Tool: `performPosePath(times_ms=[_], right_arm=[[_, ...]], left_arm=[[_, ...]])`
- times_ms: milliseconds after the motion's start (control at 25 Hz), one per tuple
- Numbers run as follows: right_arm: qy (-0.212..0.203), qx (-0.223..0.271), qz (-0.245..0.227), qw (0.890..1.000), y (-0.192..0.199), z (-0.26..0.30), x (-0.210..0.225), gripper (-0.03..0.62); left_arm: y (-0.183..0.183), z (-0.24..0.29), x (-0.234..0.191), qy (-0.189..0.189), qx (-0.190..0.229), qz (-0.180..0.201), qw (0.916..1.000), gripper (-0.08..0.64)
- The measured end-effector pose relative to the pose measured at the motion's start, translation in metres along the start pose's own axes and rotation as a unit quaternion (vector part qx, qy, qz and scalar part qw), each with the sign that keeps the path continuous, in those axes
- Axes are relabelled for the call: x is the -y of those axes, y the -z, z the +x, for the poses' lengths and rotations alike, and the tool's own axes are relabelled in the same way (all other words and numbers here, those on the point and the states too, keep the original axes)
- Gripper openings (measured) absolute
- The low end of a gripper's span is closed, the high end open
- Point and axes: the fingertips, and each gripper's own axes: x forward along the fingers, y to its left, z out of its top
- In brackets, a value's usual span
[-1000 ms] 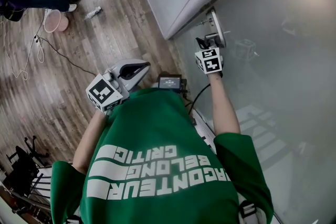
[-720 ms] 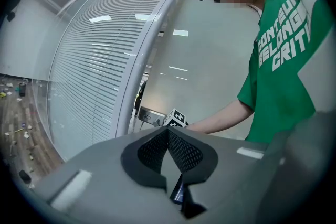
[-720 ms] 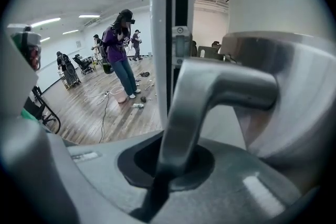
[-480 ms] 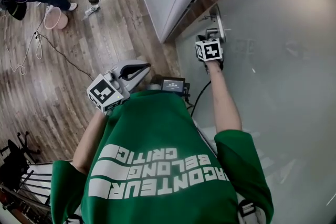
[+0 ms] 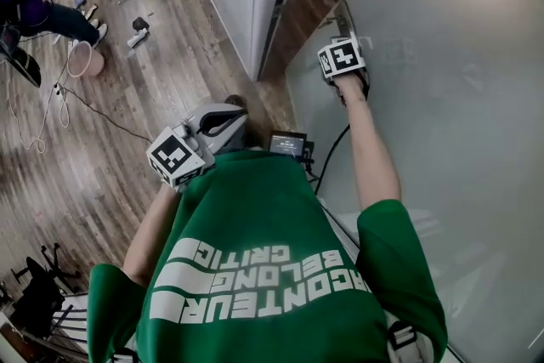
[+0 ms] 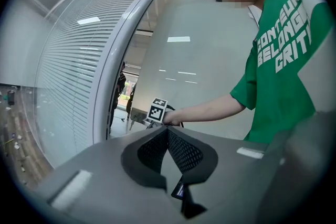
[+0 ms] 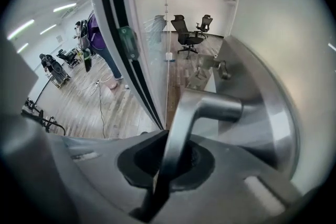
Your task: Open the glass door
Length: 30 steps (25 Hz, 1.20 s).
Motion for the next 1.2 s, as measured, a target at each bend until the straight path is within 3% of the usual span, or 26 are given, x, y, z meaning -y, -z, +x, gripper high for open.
performPosePath(times_ms=[520,1200], right_arm=[[0.014,-0.031,0.05,0.998,0.004,-0.004,0.053,-0.008],[0.028,-0.042,0.119,0.992,0.04,0.014,0.131,-0.008]], left_arm=[[-0.001,0.053,-0.01,0.087,-0.007,0.008,0.9962,0.009],[0.003,0.171,-0.023,0.201,-0.042,0.015,0.9785,0.009]])
